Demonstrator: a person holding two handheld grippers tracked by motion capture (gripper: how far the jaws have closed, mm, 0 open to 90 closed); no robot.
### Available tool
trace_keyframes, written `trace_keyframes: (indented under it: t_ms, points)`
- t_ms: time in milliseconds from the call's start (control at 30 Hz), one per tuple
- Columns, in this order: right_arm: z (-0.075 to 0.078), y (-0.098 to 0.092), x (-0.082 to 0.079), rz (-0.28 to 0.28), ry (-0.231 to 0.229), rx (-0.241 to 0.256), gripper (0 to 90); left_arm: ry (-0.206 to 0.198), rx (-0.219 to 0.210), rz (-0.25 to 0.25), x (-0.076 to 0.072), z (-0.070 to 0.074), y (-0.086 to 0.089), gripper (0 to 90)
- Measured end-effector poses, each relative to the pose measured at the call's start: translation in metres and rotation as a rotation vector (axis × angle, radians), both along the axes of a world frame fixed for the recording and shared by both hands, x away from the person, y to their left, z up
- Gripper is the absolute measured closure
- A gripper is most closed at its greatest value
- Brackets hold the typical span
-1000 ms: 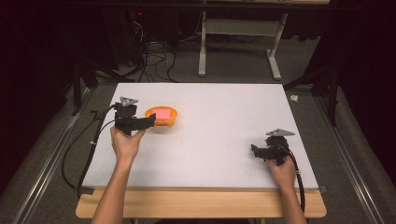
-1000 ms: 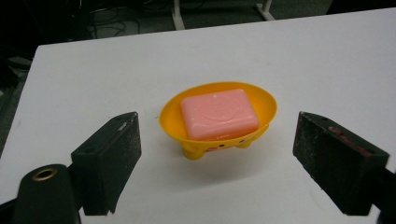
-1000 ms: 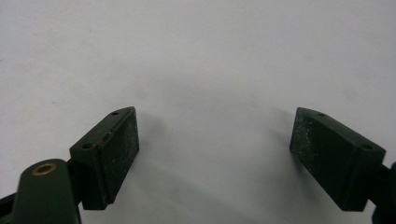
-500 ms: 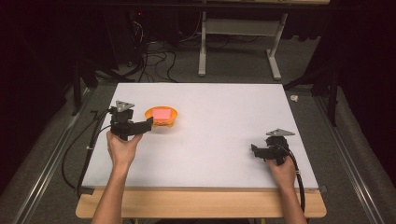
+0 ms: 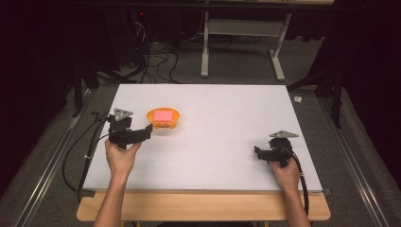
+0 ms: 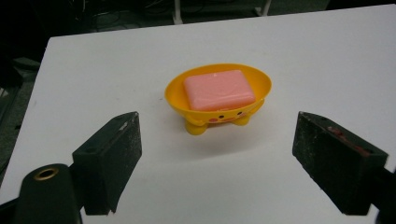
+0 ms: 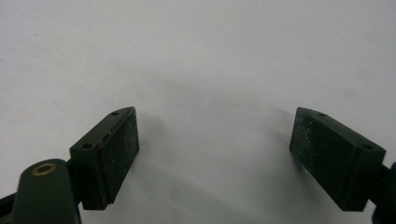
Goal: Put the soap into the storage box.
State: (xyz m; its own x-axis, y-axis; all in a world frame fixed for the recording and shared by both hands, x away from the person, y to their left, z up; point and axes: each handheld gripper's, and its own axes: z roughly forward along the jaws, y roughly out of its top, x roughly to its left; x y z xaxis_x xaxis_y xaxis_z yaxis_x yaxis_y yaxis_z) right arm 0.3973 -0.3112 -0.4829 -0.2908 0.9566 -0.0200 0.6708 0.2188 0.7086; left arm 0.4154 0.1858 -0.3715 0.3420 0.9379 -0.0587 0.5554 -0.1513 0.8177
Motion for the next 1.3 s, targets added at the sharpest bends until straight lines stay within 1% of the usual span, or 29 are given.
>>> trace_keyframes:
  t_ms: [267,400,567,833,933,1033,1200,1300]
  points:
    - [0.000,0.000,0.000,0.001,0.001,-0.002,16.1,0.000,-0.009,0.006,-0.007,-0.004,0.004,16.3]
    - [0.000,0.000,0.000,0.001,0.001,-0.002,16.2,0.000,-0.002,0.007,-0.010,-0.005,0.004,16.3]
    - [0.000,0.000,0.000,0.002,0.001,-0.002,16.2,-0.001,0.003,-0.001,-0.014,-0.007,0.003,16.3]
    - [0.000,0.000,0.000,0.002,0.001,-0.003,16.2,0.006,-0.008,-0.010,-0.022,-0.011,0.002,16.3]
    - [0.000,0.000,0.000,0.001,0.001,-0.003,16.1,0.008,-0.002,-0.013,-0.024,-0.013,0.001,16.3]
    - [0.000,0.000,0.000,0.002,0.001,-0.003,16.2,0.013,0.014,-0.023,-0.026,-0.016,-0.001,16.3]
    - [0.000,0.000,0.000,0.001,0.001,-0.003,16.2,0.023,0.013,-0.027,-0.028,-0.022,-0.003,16.3]
    - [0.000,0.000,0.000,0.001,0.001,-0.003,16.2,0.024,0.031,-0.029,-0.029,-0.024,-0.005,16.3]
